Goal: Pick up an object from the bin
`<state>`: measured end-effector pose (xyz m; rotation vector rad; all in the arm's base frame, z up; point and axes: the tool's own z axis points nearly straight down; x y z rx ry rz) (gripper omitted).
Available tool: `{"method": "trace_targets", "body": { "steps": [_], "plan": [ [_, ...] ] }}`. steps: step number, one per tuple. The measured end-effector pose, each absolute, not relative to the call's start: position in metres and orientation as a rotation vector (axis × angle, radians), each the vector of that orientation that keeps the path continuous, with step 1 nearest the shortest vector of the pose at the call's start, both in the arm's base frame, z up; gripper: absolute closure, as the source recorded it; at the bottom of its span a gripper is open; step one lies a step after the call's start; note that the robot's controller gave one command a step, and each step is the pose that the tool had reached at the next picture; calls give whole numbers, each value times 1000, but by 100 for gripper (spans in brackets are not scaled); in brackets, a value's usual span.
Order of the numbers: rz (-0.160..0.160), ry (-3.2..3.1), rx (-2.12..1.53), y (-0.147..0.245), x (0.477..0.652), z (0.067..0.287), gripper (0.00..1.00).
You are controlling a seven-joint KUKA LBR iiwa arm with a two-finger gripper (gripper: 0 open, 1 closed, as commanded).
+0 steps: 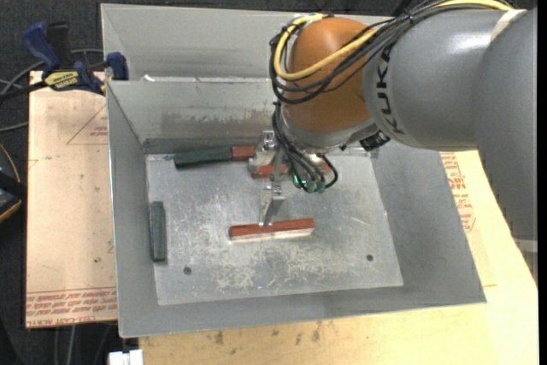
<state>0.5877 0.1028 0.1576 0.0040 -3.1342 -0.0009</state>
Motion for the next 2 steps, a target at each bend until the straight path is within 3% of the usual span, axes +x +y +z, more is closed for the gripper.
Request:
{"method": "trace_targets", "body": {
  "steps": [1,2],
  "plan": [
    [-2,-3142,0,102,590,163,0],
    [-3,-3142,-97,69,558,117,0]
  ]
}}
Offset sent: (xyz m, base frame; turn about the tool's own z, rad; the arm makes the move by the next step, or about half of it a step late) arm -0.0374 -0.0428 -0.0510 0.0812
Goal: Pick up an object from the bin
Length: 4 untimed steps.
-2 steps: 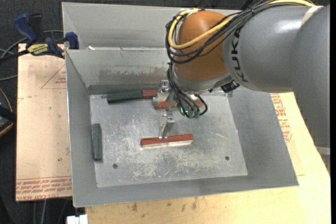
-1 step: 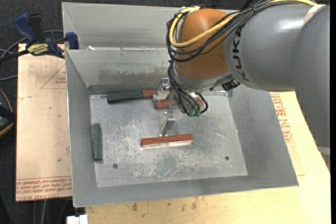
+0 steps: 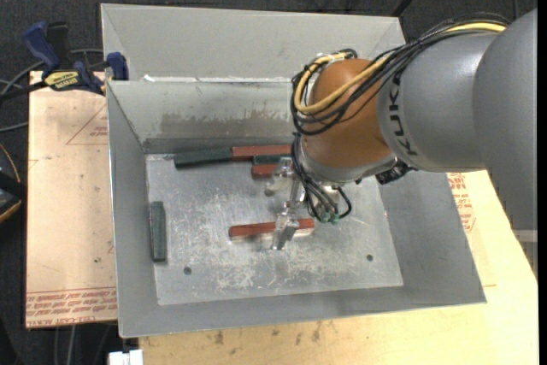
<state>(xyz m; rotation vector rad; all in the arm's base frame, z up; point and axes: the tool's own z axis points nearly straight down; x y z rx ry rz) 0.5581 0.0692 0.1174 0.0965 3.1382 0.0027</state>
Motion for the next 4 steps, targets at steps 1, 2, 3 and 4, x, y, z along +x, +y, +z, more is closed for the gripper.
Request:
{"method": "trace_targets", "body": {
  "steps": [1,2,3,4],
  "plan": [
    [0,3144,95,55,548,96,0],
    [2,3139,114,69,545,107,0],
    [5,3128,202,67,537,77,0],
    [14,3114,306,65,550,78,100]
  ]
}}
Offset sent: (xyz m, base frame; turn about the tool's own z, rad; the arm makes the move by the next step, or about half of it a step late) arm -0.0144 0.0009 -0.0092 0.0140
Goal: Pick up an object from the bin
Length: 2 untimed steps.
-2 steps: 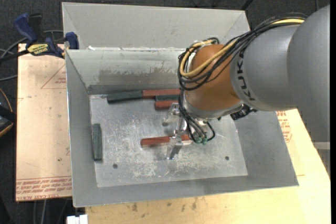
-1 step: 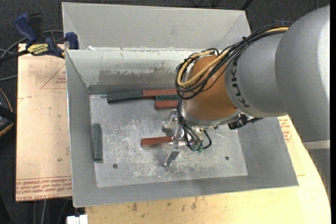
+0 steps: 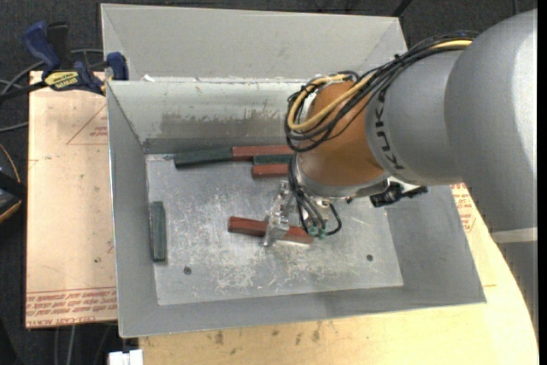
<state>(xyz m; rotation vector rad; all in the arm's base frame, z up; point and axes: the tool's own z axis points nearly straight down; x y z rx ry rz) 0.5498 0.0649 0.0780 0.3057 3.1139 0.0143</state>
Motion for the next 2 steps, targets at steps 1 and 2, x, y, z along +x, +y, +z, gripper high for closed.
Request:
{"method": "trace_targets", "body": {
  "steps": [1,2],
  "plan": [
    [14,3114,306,65,550,78,100],
    [13,3116,306,65,549,81,100]
  ]
}}
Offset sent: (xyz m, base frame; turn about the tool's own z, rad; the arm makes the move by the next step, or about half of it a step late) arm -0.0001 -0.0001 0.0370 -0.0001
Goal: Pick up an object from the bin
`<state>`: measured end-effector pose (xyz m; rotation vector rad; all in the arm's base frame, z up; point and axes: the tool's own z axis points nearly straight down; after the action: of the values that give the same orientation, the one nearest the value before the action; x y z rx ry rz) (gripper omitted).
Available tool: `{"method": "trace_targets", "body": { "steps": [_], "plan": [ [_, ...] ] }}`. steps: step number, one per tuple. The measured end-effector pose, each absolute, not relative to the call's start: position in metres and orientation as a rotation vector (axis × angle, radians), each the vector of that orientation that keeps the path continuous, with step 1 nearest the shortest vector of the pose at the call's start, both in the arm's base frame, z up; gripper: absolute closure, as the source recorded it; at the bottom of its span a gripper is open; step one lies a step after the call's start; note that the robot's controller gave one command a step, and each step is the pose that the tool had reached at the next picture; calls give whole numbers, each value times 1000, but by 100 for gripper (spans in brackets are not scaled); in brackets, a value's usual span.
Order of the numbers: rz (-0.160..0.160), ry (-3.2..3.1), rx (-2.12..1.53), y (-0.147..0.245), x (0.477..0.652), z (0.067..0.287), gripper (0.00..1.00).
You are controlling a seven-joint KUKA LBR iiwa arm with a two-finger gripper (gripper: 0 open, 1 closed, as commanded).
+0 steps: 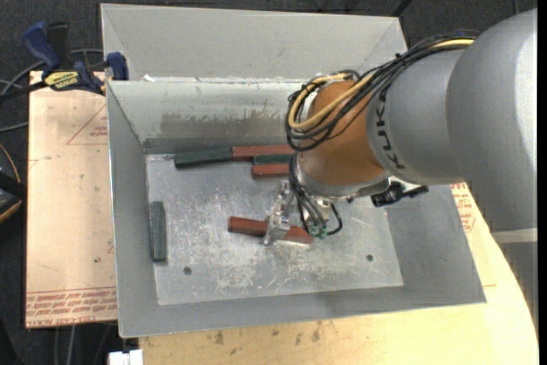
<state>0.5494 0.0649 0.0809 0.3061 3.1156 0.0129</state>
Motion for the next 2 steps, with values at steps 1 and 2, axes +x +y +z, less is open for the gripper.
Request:
{"method": "trace_targets", "body": {
  "steps": [1,2],
  "plan": [
    [5,3124,306,64,547,92,100],
    [2,3127,306,64,547,108,100]
  ]
}}
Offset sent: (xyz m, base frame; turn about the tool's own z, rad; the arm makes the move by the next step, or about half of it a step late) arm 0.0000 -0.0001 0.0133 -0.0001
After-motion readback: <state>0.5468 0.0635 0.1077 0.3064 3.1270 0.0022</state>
